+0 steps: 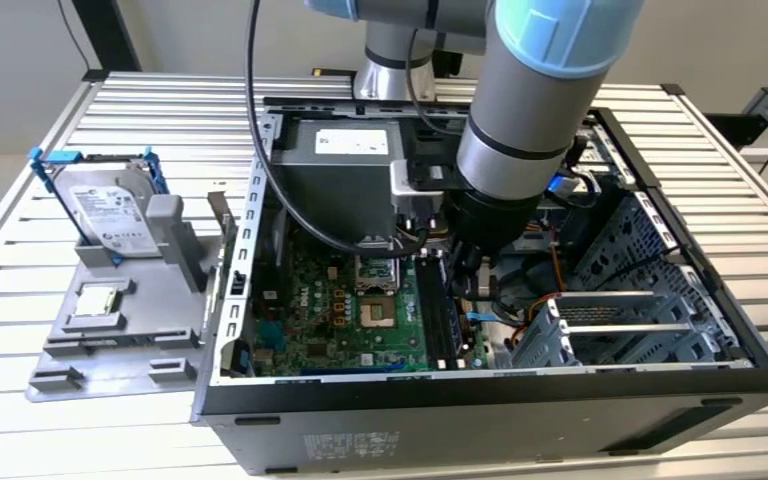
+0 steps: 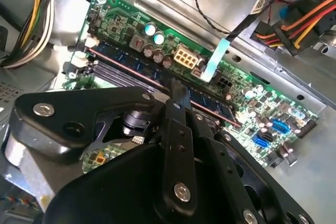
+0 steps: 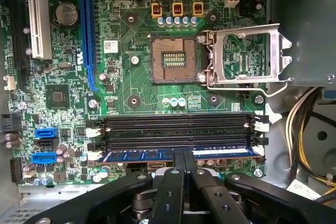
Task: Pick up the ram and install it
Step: 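Press down the ram until it locks into place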
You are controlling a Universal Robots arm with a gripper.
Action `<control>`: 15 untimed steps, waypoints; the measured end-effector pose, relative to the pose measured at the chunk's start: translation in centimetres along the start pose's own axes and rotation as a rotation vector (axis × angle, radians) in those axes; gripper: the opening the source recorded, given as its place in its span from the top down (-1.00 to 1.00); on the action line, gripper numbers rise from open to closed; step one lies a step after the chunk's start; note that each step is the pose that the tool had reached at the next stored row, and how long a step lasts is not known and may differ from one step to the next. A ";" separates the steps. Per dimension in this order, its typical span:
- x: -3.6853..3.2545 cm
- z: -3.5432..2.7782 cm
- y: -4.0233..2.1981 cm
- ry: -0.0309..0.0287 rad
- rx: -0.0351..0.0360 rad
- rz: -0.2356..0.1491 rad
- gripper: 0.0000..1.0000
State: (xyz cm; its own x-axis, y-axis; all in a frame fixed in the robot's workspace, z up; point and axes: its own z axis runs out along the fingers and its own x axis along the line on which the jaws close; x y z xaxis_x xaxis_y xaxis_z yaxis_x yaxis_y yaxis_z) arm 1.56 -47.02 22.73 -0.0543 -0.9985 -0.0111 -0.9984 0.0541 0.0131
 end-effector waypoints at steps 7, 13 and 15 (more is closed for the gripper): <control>0.04 0.97 -0.02 0.0018 -0.0002 0.000 1.00; -0.04 -0.12 0.00 -0.0015 0.0004 0.000 1.00; -0.02 -1.10 0.01 -0.0005 0.0002 0.000 1.00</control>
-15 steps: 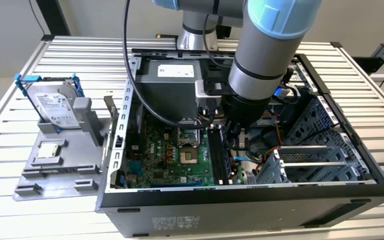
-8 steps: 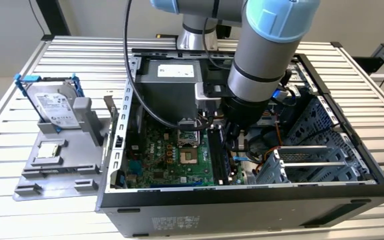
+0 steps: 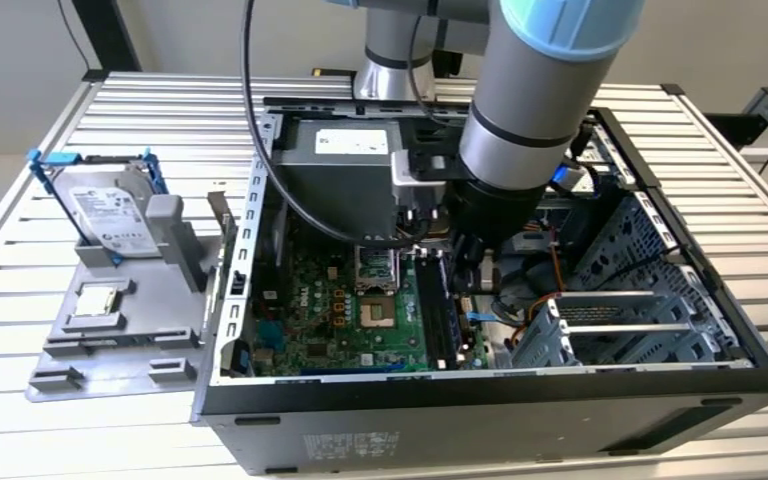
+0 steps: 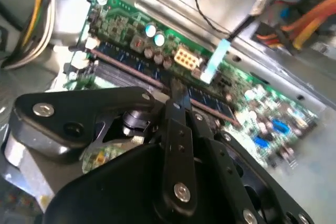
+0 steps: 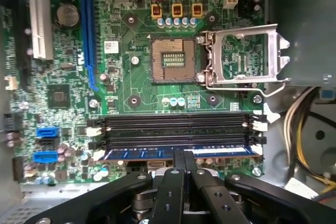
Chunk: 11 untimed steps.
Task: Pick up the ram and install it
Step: 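Press down the ram until it locks into place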
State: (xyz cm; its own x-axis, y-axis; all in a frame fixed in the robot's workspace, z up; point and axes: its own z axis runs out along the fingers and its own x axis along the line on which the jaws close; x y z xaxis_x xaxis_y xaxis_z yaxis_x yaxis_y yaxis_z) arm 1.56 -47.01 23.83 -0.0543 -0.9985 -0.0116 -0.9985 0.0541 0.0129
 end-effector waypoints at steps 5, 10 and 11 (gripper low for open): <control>-0.01 -1.57 0.02 0.0000 -0.0005 0.000 1.00; -0.01 -1.57 0.02 0.0000 -0.0005 0.000 1.00; -0.01 -1.57 0.02 -0.0001 -0.0004 0.000 1.00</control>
